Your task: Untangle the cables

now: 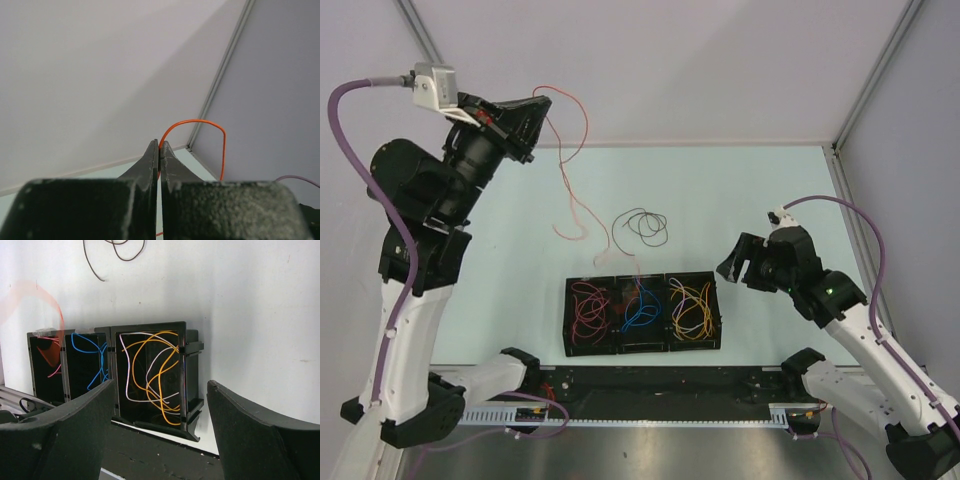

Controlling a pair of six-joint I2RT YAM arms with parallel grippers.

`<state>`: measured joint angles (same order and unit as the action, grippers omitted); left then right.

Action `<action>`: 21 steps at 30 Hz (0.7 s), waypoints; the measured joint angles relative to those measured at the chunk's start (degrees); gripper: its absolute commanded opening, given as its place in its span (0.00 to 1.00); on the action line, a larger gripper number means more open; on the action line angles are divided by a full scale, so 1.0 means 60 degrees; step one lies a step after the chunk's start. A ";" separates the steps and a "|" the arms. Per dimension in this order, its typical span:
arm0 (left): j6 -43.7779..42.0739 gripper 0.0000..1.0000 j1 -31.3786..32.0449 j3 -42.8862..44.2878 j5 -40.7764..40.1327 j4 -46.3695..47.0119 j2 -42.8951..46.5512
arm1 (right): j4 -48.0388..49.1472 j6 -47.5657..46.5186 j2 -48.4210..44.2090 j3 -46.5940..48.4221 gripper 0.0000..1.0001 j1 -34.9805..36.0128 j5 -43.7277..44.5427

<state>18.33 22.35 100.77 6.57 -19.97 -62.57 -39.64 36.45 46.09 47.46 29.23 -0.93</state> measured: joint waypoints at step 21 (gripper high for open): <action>0.1628 0.00 0.0000 -0.1024 0.2747 0.2696 0.0947 | -0.0390 0.0036 -0.0342 0.0000 0.77 0.0000 0.0011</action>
<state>28.10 22.35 94.63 23.05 -3.79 -56.88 -41.98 36.67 44.03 47.46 29.23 -0.86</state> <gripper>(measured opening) 0.010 0.776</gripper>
